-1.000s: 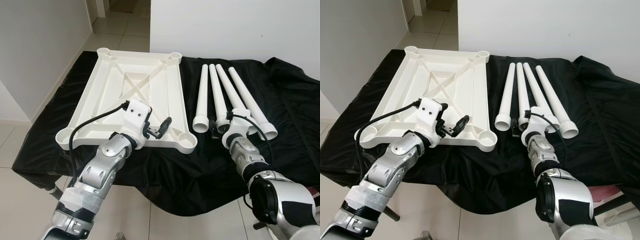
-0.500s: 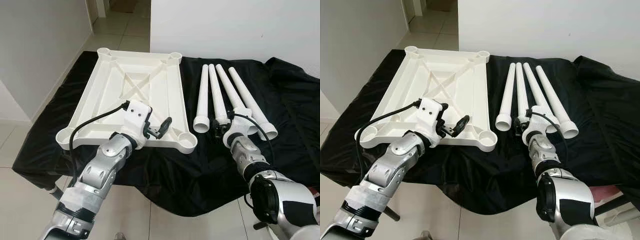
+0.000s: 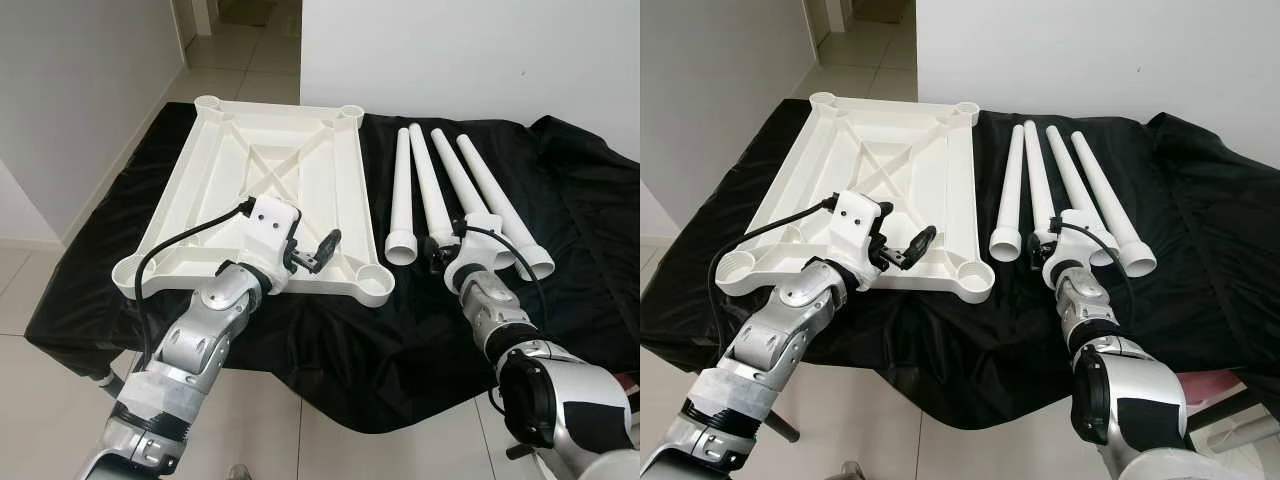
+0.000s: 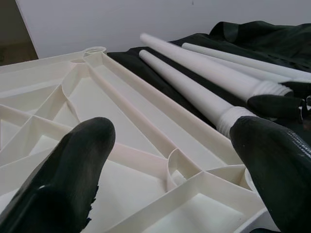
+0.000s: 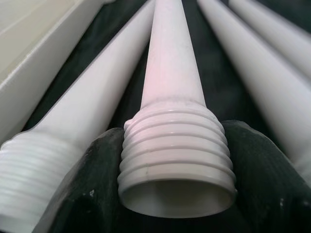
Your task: Building children table
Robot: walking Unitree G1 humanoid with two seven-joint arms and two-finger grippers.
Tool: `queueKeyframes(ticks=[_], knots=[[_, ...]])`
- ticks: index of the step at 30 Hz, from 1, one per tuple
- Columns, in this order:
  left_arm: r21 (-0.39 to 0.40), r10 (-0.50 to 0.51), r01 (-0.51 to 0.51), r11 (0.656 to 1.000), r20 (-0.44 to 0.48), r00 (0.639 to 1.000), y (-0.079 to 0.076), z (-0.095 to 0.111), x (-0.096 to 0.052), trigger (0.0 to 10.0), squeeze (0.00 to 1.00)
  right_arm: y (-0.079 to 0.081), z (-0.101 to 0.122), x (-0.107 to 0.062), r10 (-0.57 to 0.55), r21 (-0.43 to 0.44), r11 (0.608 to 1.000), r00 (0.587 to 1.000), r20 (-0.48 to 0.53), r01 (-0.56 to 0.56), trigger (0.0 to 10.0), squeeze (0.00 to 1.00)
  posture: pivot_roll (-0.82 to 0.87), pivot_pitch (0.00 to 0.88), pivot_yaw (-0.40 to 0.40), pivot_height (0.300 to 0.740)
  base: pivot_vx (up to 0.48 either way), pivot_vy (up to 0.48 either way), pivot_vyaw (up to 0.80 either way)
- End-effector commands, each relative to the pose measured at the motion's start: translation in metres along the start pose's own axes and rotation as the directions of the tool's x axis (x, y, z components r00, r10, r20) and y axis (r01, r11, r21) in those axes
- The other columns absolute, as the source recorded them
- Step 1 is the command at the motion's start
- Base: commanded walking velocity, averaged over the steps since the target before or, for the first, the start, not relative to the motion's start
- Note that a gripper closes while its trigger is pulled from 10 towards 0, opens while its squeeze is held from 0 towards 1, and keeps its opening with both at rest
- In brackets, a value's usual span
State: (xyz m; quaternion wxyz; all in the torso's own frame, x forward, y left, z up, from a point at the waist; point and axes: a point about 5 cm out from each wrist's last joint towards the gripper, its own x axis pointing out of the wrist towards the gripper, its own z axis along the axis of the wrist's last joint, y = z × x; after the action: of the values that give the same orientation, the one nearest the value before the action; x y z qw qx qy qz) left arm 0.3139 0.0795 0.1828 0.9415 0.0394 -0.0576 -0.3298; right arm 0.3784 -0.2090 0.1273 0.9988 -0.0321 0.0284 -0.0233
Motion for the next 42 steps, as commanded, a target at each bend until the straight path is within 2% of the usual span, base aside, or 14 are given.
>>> queueKeyframes(ticks=[1, 6, 10, 13, 19, 21, 23, 27, 28, 30, 31, 34, 37, 42], knots=[[0.007, -0.069, 0.069, 0.998, 0.003, 0.998, 0.003, 0.003, 0.002, 10.0, 0.00, 0.000, 0.014, 0.003, -0.017, -0.085, 0.996, 0.997, 0.079, 0.024, 10.0, 0.00, 0.07, 0.031, -0.056, 0.740, 0.000, 0.000, 0.00], [0.005, -0.053, 0.053, 0.999, 0.006, 0.999, 0.008, 0.006, 0.006, 10.0, 0.00, -0.003, 0.015, 0.001, -0.063, -0.085, 0.994, 0.992, 0.112, 0.073, 10.0, 0.00, 0.07, 0.038, -0.051, 0.740, 0.000, 0.000, 0.00], [0.009, -0.054, 0.054, 0.998, 0.012, 0.998, 0.010, 0.009, 0.009, 10.0, 0.00, 0.000, 0.016, 0.000, -0.007, -0.015, 1.000, 0.992, 0.129, 0.009, 10.0, 0.00, 0.06, 0.043, -0.052, 0.740, 0.000, 0.000, 0.00], [0.020, -0.061, 0.061, 0.998, 0.024, 0.998, 0.011, 0.013, 0.014, 10.0, 0.00, 0.003, 0.025, -0.002, 0.027, -0.026, 0.999, 0.974, 0.226, -0.022, 10.0, 0.00, 0.06, 0.043, -0.052, 0.740, 0.000, 0.000, 0.00], [-0.076, -0.165, 0.172, 0.982, 0.096, 0.982, -0.001, 0.027, 0.024, 10.0, 0.00, 0.017, 0.044, -0.012, 0.119, 0.022, 0.989, 0.890, 0.441, -0.143, 10.0, 0.00, 0.05, 0.040, -0.049, 0.740, 0.000, 0.000, 0.00], [-0.100, -0.194, 0.204, 0.974, 0.104, 0.975, -0.005, 0.029, 0.025, 10.0, 0.00, 0.021, 0.046, -0.014, 0.143, 0.010, 0.986, 0.873, 0.466, -0.166, 10.0, 0.00, 0.05, 0.040, -0.049, 0.740, 0.000, 0.000, 0.00], [-0.157, -0.287, 0.304, 0.940, 0.119, 0.950, -0.011, 0.035, 0.031, 10.0, 0.06, 0.033, 0.050, -0.018, 0.210, -0.043, 0.975, 0.840, 0.500, -0.218, 10.0, 0.00, 0.04, 0.040, -0.044, 0.740, 0.000, 0.000, 0.00], [-0.165, -0.300, 0.317, 0.934, 0.120, 0.946, -0.012, 0.036, 0.032, 10.0, 0.06, 0.035, 0.050, -0.018, 0.221, -0.051, 0.973, 0.835, 0.503, -0.227, 10.0, 0.00, 0.04, 0.040, -0.044, 0.740, 0.000, 0.000, 0.00], [-0.197, -0.334, 0.358, 0.913, 0.143, 0.932, -0.012, 0.042, 0.032, 10.0, 1.00, 0.040, 0.050, -0.020, 0.253, -0.073, 0.965, 0.823, 0.509, -0.252, 10.0, 0.00, 0.03, 0.039, -0.036, 0.740, 0.000, 0.000, 0.00], [-0.229, -0.354, 0.386, 0.894, 0.169, 0.920, -0.012, 0.048, 0.034, 10.0, 1.00, 0.044, 0.051, -0.022, 0.279, -0.097, 0.958, 0.809, 0.517, -0.269, 10.0, 0.00, 0.03, 0.039, -0.036, 0.740, 0.000, 0.000, 0.00], [-0.332, -0.379, 0.438, 0.836, 0.228, 0.897, -0.006, 0.065, 0.039, 10.0, 0.00, 0.058, 0.053, -0.026, 0.349, -0.137, 0.934, 0.771, 0.532, -0.329, 10.0, 0.00, 0.03, 0.039, -0.029, 0.740, 0.000, 0.000, 0.00], [-0.359, -0.384, 0.451, 0.817, 0.244, 0.890, -0.003, 0.070, 0.040, 10.0, 0.00, 0.062, 0.054, -0.028, 0.373, -0.148, 0.925, 0.755, 0.539, -0.351, 10.0, 0.00, 0.03, 0.039, -0.029, 0.740, 0.000, 0.000, 0.00], [-0.422, -0.397, 0.486, 0.765, 0.285, 0.872, 0.003, 0.080, 0.043, 10.0, 0.00, 0.073, 0.055, -0.032, 0.426, -0.175, 0.900, 0.718, 0.550, -0.400, 10.0, 0.00, 0.02, 0.036, -0.025, 0.740, 0.000, 0.000, 0.00], [-0.458, -0.381, 0.448, 0.767, 0.237, 0.894, 0.010, 0.072, 0.051, 10.0, 0.00, 0.085, 0.054, -0.039, 0.501, -0.207, 0.856, 0.662, 0.557, -0.473, 10.0, 0.00, 0.03, 0.030, -0.024, 0.740, 0.000, 0.000, 0.00]])
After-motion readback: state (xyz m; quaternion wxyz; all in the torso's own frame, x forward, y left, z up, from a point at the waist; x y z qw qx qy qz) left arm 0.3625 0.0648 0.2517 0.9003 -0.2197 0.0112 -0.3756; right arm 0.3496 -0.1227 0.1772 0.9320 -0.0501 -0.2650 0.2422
